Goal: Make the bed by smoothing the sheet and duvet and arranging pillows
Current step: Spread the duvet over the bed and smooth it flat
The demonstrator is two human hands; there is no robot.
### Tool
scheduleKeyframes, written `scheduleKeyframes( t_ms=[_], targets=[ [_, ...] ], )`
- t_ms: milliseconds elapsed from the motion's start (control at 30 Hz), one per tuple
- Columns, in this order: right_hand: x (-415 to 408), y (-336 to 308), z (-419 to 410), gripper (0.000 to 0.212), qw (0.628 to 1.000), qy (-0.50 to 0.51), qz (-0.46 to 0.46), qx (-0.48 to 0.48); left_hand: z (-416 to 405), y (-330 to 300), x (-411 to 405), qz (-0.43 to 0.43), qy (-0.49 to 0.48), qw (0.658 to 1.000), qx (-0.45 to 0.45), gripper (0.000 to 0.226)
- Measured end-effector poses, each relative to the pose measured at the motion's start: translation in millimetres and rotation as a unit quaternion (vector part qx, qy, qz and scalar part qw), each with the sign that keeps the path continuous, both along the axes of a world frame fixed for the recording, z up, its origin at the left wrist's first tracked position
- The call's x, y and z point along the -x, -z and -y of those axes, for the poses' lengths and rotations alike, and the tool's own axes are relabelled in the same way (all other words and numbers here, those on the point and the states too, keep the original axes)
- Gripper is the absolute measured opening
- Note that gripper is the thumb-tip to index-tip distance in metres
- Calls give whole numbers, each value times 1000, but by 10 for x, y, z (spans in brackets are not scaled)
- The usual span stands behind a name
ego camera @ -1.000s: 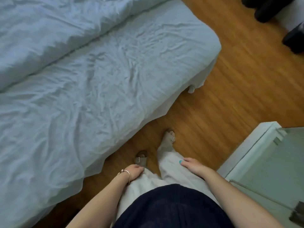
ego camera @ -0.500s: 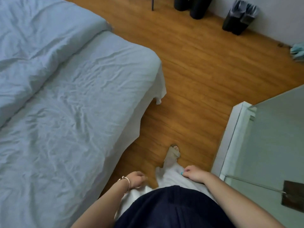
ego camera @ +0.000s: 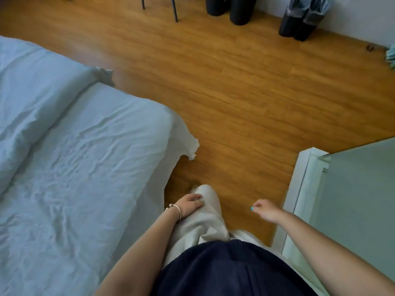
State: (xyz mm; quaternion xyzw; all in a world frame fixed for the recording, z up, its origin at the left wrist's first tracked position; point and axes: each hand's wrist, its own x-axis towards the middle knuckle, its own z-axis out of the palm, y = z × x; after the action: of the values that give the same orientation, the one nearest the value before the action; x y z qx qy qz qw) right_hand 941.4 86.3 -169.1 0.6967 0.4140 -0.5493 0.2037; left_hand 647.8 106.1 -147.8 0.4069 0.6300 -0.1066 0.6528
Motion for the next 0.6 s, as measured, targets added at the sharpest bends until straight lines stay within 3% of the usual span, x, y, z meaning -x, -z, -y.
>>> scheduleKeyframes(
  t_ms=[200,333,433,600],
  targets=[
    [-118,-62,-1143,35,998,7,-24,52,-1371,177,-228,2,32,998,58,57],
    [-232,-330,-2237,46,997,41,-24,62,-2653,165,-264,20,29,998,58,43],
    [-324,-478,-3175,46,994,82,-34,69,-3456,385,-225,14,16,999,48,61],
    [-179,-481,-4868,51,995,96,-28,3,-4462,313,-148,19,-24,997,72,36]
  ],
)
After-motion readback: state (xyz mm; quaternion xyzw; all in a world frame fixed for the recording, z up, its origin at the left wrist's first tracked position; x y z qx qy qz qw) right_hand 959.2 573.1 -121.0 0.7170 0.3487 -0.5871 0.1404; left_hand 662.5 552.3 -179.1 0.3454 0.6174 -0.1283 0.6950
